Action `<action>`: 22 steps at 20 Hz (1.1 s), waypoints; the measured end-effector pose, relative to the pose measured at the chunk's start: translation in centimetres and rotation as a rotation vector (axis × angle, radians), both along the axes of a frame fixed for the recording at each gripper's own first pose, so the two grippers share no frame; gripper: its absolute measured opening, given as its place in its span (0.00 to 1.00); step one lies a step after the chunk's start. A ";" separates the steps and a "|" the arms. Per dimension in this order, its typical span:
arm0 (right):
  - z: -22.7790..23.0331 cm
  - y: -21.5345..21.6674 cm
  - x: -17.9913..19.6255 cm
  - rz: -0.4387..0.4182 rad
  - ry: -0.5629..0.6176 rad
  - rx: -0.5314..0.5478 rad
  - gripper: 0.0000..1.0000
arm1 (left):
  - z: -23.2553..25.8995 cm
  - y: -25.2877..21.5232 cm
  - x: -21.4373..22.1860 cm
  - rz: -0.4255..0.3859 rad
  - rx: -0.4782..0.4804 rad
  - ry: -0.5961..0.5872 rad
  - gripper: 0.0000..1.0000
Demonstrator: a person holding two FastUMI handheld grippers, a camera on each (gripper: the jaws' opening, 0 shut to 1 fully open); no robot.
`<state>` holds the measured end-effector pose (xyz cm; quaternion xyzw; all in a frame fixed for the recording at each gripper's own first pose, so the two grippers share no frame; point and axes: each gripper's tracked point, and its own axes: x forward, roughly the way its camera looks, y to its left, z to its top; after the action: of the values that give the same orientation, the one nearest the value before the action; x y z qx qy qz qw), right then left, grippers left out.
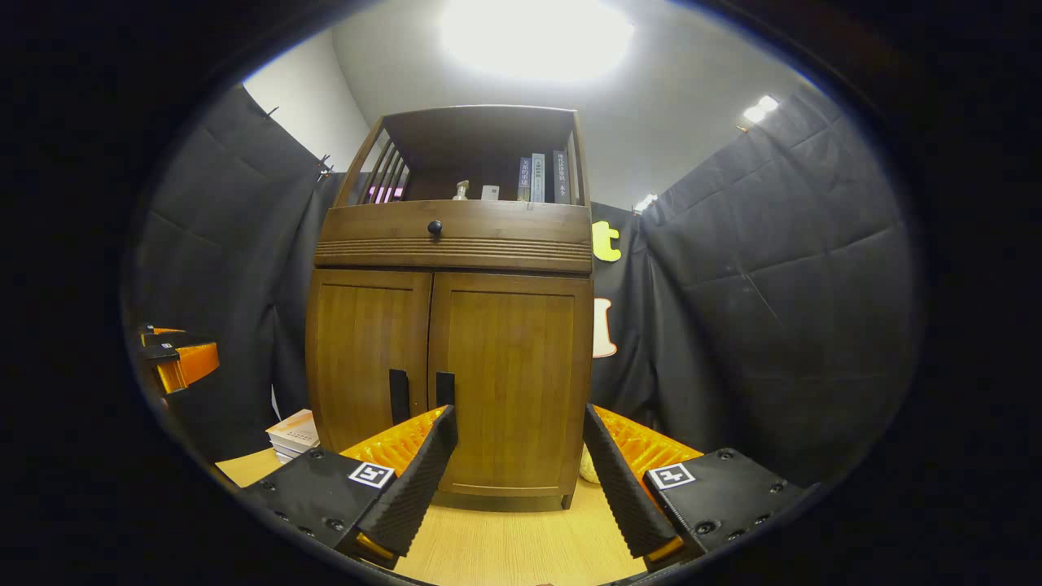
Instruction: Open the right door of the double-door shoe cabinet with the right hand, and open the left door with the left hand.
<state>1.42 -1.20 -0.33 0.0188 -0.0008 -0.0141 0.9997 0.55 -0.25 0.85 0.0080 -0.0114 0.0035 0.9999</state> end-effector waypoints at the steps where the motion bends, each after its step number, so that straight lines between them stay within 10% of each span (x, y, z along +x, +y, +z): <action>1: -0.1 -0.1 0.1 -0.002 0.001 0.004 0.98 | 0.1 -0.2 0.0 -0.002 0.003 -0.001 0.94; 22: -1.5 3.5 9.5 0.107 -0.016 0.016 0.98 | 1.5 2.6 -0.8 0.075 0.035 -0.046 0.94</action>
<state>10.89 2.28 -1.80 0.0268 -0.0077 0.0397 0.9988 -0.25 2.33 2.31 0.0256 -0.0344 0.0409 0.9982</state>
